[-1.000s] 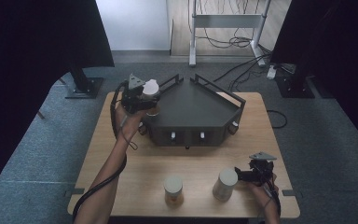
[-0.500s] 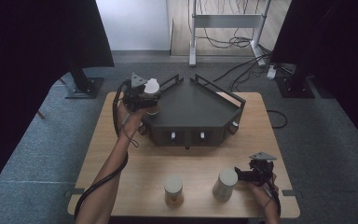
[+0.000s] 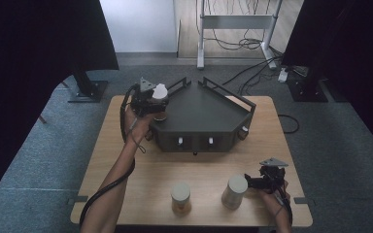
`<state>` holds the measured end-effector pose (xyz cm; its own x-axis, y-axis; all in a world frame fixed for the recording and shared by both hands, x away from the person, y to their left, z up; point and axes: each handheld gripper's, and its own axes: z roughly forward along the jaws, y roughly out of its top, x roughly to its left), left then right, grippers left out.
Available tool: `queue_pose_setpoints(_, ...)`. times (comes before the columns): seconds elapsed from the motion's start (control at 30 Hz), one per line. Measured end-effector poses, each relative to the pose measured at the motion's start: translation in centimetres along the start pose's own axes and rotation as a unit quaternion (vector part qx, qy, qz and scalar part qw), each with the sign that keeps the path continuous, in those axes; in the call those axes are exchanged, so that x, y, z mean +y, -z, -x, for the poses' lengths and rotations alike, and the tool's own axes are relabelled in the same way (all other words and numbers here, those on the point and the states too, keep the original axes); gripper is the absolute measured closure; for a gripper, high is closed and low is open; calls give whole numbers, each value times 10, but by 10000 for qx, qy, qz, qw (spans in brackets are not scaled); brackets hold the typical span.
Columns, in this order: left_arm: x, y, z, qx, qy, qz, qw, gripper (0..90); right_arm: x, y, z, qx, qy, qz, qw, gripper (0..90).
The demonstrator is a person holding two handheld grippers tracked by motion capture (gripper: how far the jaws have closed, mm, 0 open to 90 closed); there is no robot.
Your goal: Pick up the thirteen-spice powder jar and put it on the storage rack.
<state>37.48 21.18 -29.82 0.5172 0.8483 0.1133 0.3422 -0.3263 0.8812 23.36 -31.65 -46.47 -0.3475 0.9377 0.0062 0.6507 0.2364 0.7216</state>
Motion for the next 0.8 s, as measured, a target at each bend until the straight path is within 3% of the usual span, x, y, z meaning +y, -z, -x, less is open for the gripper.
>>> queue_pose_setpoints(0.17,-2,-2,-3,-22,68,17,10000,307,0,0,0,0,0,-1,10000,0)
queue_pose_setpoints(0.53,0,-3,-1,-23,-68,-13,10000,306,0,0,0,-1,0,0,10000,0)
queue_pose_setpoints(0.63,-2,-3,-2,-24,4,13,10000,305,0,0,0,-1,1,0,10000,0)
queue_pose_setpoints(0.8,-6,-1,-1,46,-97,108,9999,285,0,0,0,-1,2,-1,10000,0)
